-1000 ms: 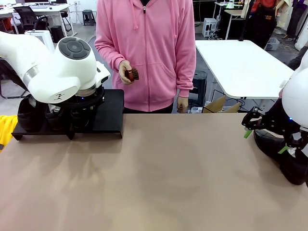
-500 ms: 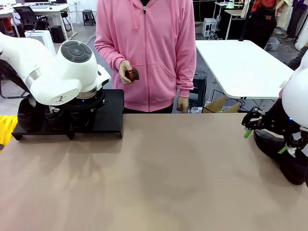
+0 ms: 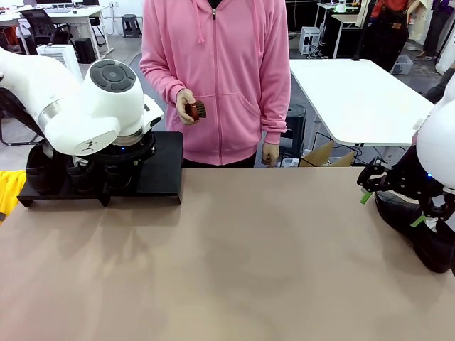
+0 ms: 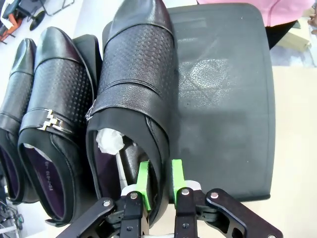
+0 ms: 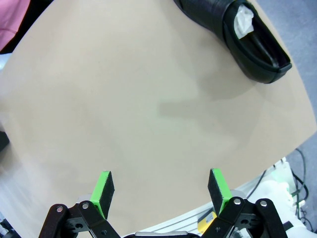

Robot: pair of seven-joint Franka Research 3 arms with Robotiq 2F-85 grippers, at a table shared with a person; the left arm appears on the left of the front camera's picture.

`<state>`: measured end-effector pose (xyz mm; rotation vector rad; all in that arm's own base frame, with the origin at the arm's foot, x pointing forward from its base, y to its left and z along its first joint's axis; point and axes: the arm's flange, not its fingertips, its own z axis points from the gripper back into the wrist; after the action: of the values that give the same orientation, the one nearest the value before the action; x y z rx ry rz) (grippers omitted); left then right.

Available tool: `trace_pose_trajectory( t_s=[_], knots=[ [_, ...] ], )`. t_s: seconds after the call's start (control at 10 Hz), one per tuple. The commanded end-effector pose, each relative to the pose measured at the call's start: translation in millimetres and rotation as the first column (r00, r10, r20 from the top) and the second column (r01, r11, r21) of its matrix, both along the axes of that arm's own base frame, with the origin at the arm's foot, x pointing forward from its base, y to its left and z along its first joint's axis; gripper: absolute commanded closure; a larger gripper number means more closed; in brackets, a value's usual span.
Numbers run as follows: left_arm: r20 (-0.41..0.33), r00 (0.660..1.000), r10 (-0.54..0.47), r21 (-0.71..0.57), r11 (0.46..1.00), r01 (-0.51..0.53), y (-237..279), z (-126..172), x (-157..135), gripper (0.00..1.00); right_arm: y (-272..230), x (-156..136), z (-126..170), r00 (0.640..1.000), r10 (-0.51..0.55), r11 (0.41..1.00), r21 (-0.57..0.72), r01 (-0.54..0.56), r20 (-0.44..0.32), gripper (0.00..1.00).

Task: Organize the shoes by placing them on the stand.
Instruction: Pick up one Shoe and place it in the middle of the table.

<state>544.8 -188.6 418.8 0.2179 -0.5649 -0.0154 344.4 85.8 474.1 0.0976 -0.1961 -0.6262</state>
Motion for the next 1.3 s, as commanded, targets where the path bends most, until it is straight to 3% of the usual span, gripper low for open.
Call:
trace_pose_trajectory(
  t_s=[0.0,0.2,0.3,0.7,0.8,0.9,1.0,1.1,1.2],
  knots=[
    [0.000,1.000,0.000,0.000,1.000,0.000,0,0,0,0.75,-1,1,0,1.000,0.022,1.000,0.013,-0.022,0.006,0.00],
    [0.111,0.993,-0.036,0.012,0.999,0.034,-31,47,-34,0.75,-1,1,0,1.000,0.022,1.000,0.013,-0.022,0.006,0.00],
    [0.113,0.993,-0.034,0.012,0.999,0.033,-41,61,-52,0.75,-1,1,0,1.000,0.022,1.000,0.013,-0.022,0.006,0.00],
    [-0.068,0.985,-0.156,-0.038,0.987,0.154,-63,80,-120,0.75,-1,1,0,1.000,0.022,1.000,0.013,-0.022,0.006,0.00],
    [-0.224,0.954,-0.200,-0.073,0.979,0.188,-64,81,-132,0.75,-1,1,0,1.000,0.022,1.000,0.013,-0.022,0.006,0.00],
    [-0.330,0.900,-0.283,-0.144,0.958,0.249,-63,80,-143,0.75,-1,1,0,1.000,0.022,1.000,0.013,-0.022,0.006,0.00],
    [-0.371,0.851,-0.371,-0.225,0.925,0.305,-65,78,-155,0.75,-1,1,0,1.000,0.022,1.000,0.013,-0.022,0.006,0.00],
    [-0.392,0.823,-0.410,-0.254,0.909,0.331,-65,76,-163,0.75,-1,1,0,1.000,0.022,1.000,0.013,-0.022,0.006,0.00],
    [-0.381,0.819,-0.429,-0.298,0.895,0.331,-62,73,-168,0.75,-1,1,0,1.000,0.022,1.000,0.013,-0.022,0.006,0.00]
  ],
)
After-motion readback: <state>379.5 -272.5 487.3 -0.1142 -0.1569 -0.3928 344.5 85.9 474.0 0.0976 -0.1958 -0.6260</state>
